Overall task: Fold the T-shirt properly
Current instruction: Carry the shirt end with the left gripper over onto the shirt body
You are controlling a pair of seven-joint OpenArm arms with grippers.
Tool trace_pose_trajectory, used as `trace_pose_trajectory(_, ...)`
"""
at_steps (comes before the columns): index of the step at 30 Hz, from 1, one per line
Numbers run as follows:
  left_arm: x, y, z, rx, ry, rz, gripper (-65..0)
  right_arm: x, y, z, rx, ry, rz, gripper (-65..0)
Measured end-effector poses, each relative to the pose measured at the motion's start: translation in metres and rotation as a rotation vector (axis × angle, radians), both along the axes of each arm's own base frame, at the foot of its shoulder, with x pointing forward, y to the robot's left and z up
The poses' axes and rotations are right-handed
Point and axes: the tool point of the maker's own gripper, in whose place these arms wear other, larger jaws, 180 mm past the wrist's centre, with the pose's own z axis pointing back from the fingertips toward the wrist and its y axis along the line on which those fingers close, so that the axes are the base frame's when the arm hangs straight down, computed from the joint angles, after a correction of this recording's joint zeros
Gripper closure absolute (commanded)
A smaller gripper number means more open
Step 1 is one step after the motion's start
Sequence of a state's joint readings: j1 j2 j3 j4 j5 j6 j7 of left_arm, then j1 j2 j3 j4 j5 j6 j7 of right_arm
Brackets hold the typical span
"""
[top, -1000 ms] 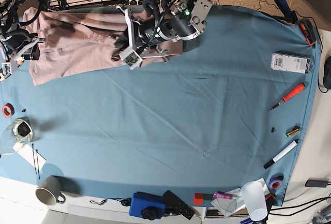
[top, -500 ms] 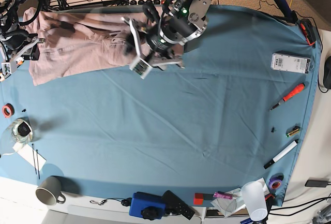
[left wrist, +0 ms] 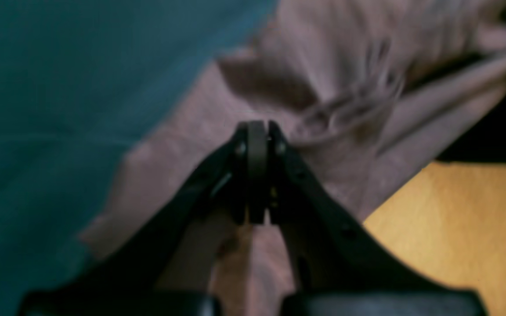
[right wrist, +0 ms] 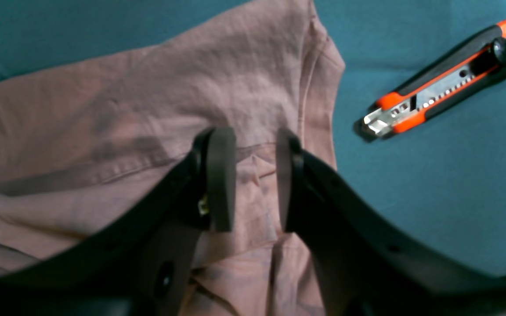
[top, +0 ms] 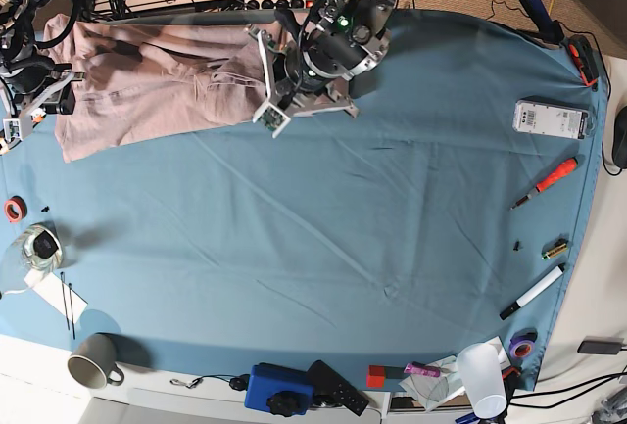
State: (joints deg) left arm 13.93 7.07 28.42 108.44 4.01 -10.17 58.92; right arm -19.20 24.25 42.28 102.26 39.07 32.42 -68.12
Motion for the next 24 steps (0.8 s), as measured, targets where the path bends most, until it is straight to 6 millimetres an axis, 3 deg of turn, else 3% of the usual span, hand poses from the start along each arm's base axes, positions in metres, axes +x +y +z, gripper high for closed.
trace_pose_trajectory(3,-0.014,0.000,-0.018,0.050,0.055,-0.068,0.0,0.000,0.000,0.000,0.000,0.000,0.000,-16.4)
trace_pose_trajectory(5,-0.025,-0.004,-0.019,0.051,0.084,-0.145,0.0,0.000,0.000,0.000,0.000,0.000,0.000,-16.4)
trace_pose_trajectory(11,-0.059,-0.037,0.001,-0.136,0.136,-0.378,0.0,0.000,0.000,0.000,-0.001,-0.001,-0.001,-16.4)
trace_pose_trajectory(16,-0.065,-0.042,0.007,-0.174,0.140,-0.415,0.0,0.000,0.000,0.000,-0.002,-0.003,0.000,-16.4)
trace_pose_trajectory(19,-0.053,-0.033,0.000,-0.108,0.118,-0.373,0.0,0.004,0.001,0.004,-0.007,-0.029,0.016,-16.4)
trace_pose_trajectory(21,-0.031,-0.015,-0.010,0.015,0.087,-0.278,0.0,0.005,0.003,0.004,-0.010,-0.033,0.035,-16.4)
trace_pose_trajectory(24,0.007,-0.004,-0.002,0.071,-0.019,-0.157,0.0,0.005,0.003,0.004,-0.012,-0.034,0.039,-16.4)
